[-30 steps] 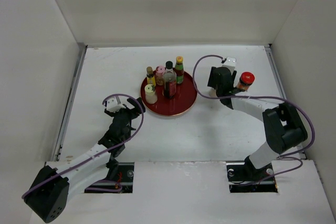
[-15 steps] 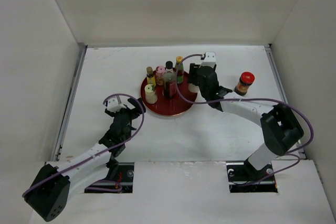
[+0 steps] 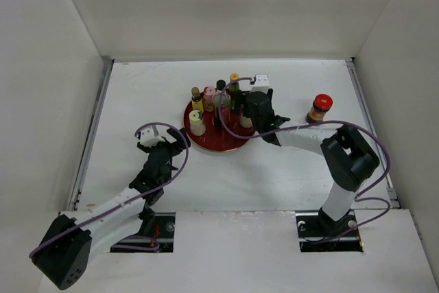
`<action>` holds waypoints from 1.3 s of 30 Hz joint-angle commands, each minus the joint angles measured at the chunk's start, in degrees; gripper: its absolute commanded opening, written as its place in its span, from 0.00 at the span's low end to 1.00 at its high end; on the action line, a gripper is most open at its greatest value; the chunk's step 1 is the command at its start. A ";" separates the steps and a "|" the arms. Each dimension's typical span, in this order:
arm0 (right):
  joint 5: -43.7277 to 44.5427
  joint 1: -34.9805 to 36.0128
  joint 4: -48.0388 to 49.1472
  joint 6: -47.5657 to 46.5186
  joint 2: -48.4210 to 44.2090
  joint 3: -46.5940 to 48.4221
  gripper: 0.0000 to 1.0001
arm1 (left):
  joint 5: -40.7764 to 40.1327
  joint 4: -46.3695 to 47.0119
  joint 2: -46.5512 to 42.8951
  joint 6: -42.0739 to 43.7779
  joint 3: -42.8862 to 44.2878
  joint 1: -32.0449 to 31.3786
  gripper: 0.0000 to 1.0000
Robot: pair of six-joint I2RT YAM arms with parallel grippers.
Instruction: Organize the condiment bottles
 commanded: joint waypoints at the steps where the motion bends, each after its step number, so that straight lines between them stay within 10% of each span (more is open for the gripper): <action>1: 0.56 1.07 4.41 0.27 -4.69 1.16 0.90 | 0.22 3.28 -0.40 -0.41 0.17 -0.02 0.91; 18: 20.95 -19.74 -11.59 0.89 -23.61 -10.27 1.00 | 0.58 3.10 -1.19 -0.58 -0.10 -0.20 0.91; 33: 5.75 -30.92 -13.62 4.92 -11.39 -6.14 1.00 | 0.93 3.63 0.13 -0.67 0.17 -0.20 0.91; 39: 5.48 -30.75 -4.94 4.14 -12.35 -9.20 0.64 | 0.93 3.63 0.31 -0.67 0.25 -0.02 0.91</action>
